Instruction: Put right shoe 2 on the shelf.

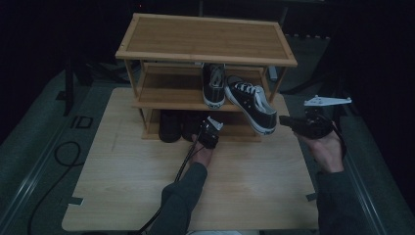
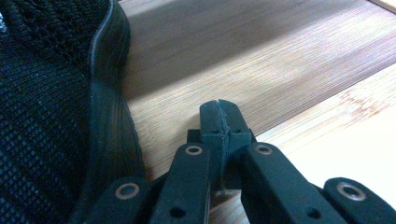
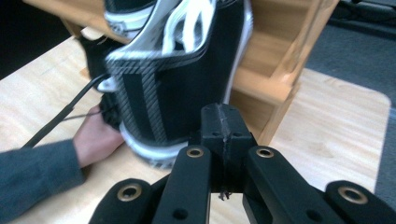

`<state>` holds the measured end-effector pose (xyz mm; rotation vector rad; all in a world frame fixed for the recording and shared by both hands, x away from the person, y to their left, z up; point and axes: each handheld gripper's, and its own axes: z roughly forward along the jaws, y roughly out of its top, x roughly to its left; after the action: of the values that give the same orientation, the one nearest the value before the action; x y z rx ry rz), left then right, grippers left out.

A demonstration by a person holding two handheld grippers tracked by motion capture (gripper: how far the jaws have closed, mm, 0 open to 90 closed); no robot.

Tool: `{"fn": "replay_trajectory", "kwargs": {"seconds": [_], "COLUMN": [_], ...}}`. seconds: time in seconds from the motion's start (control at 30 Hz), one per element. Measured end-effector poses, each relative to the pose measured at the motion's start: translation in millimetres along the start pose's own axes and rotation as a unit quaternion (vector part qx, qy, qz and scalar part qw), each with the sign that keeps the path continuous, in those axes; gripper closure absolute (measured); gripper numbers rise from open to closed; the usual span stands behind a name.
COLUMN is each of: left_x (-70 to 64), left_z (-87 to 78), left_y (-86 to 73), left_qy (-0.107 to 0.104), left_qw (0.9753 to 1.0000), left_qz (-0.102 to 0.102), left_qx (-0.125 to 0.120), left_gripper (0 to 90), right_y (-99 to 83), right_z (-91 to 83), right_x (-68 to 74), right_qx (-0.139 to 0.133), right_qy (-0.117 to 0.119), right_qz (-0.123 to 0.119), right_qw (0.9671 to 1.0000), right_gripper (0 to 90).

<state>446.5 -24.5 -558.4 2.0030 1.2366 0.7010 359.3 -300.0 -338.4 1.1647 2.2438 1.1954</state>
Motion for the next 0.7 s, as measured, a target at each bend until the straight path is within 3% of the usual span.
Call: {"fn": "replay_trajectory", "kwargs": {"seconds": [0.4, 0.7], "left_x": [-0.2, 0.0], "left_z": [-0.1, 0.0], "left_y": [0.0, 0.0], "left_qy": [0.001, 0.000], "left_qw": [1.0000, 1.0000], "left_qz": [0.001, 0.000], "left_qx": [0.000, 0.000], "left_gripper": [90.0, 90.0], "right_y": [-20.2, -21.1], "right_z": [-0.9, 3.2], "right_x": [21.5, 23.4], "right_qx": [0.017, 0.022], "right_qy": [0.023, 0.024], "right_qz": [-0.027, -0.029], "right_qw": [0.9992, 0.9990], "right_gripper": [90.0, 90.0]}}
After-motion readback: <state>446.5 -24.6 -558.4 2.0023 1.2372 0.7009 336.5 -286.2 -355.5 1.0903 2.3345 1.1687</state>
